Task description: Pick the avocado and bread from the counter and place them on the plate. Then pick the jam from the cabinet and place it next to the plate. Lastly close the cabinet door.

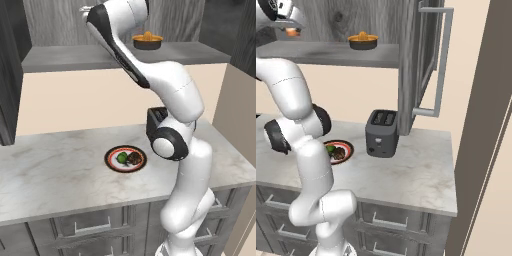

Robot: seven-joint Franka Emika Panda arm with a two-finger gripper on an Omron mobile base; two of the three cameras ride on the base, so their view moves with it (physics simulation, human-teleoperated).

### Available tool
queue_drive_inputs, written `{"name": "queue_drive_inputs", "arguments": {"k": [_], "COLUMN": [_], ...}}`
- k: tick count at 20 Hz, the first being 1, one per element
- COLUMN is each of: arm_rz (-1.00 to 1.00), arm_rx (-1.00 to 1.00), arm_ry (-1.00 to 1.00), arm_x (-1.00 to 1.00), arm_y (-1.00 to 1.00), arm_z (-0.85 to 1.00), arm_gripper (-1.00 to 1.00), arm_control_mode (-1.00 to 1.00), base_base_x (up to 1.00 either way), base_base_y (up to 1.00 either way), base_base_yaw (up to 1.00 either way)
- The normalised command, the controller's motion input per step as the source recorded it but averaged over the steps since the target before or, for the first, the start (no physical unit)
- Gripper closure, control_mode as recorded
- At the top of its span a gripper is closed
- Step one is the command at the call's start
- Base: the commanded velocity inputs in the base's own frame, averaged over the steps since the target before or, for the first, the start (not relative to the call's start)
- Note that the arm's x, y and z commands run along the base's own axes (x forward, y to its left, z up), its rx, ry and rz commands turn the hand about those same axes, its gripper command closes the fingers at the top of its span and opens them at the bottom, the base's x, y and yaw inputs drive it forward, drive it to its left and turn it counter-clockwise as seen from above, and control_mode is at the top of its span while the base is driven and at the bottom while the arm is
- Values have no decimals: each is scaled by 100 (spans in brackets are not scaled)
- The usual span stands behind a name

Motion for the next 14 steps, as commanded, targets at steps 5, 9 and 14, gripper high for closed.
{"name": "queue_drive_inputs", "arguments": {"k": [5, 9, 14], "arm_rz": [0, 0, 0], "arm_rx": [1, 2, 8], "arm_ry": [-17, -14, -17], "arm_x": [-100, -100, -100], "arm_y": [-1, -22, -47], "arm_z": [-90, -100, -89], "arm_gripper": [100, 100, 100], "arm_control_mode": [-100, -100, -100], "base_base_x": [0, 0, 0], "base_base_y": [0, 0, 0], "base_base_yaw": [0, 0, 0]}}
